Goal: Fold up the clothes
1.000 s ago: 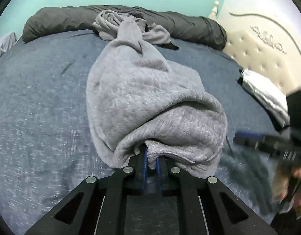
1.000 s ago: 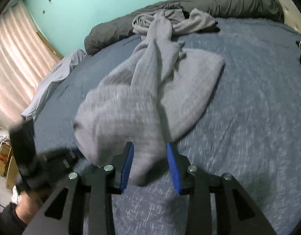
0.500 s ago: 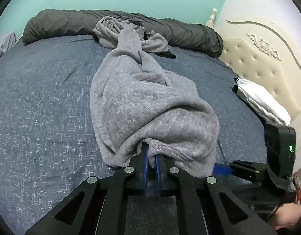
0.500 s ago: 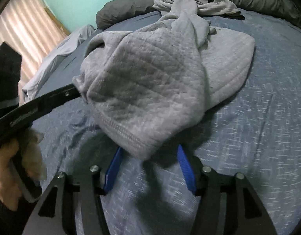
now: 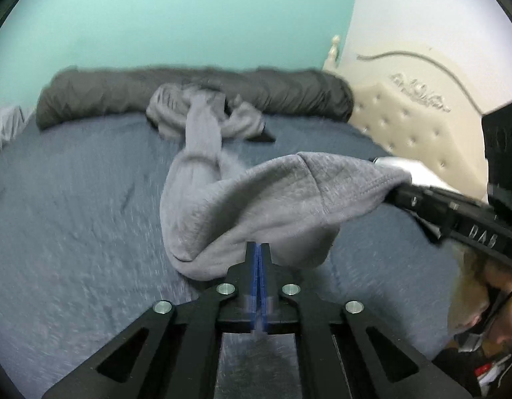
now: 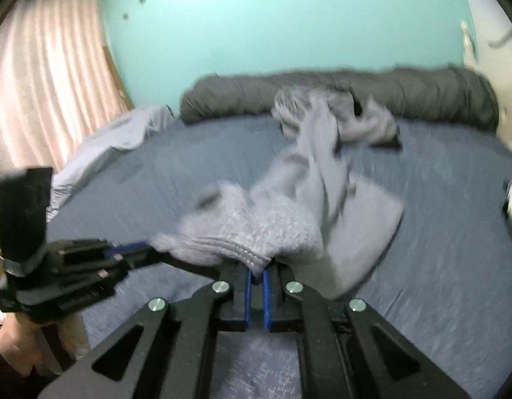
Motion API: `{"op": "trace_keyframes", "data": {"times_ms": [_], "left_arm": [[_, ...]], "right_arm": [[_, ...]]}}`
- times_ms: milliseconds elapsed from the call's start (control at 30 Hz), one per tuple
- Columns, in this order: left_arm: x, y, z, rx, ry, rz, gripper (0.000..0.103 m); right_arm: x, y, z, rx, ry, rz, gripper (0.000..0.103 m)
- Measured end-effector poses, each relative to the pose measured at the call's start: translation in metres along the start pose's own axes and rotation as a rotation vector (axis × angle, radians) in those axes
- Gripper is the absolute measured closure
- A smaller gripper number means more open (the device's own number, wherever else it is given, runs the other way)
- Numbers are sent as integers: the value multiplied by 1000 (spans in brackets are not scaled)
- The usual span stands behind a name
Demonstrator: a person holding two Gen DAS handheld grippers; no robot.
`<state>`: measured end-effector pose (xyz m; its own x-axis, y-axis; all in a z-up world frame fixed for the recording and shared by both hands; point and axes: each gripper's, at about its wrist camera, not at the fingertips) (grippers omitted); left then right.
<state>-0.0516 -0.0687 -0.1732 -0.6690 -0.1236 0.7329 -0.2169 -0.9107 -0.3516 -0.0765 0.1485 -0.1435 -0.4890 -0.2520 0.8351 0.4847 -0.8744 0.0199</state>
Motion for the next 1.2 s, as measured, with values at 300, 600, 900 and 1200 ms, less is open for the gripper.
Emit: {"op": "trace_keyframes", "data": {"times_ms": [300,600,900,1200], "left_arm": [[29,-28,91,7,-78,-68,103],[45,-41,162,-34,-146,-55,103],[26,-41,172,-72,-101,-48,103],[-10,6,121,-8,11,14,103]], "right_arm": [[71,18,99,-40,-135,82,99],[149,44,204,-79,-252,235,99],[148,50,185,1,-44,252,99],[79,40,85,87,113,176,98]]}}
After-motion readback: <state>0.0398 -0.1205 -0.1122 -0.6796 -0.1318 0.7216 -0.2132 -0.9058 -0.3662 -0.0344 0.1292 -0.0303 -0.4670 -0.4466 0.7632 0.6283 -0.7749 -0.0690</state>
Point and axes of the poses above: each gripper's, at about its wrist camera, not at the fingertips, and z roughly against the way its jaws point, y to its left, x to its top, and after that the axes turned 13 degrees about z, right-handed
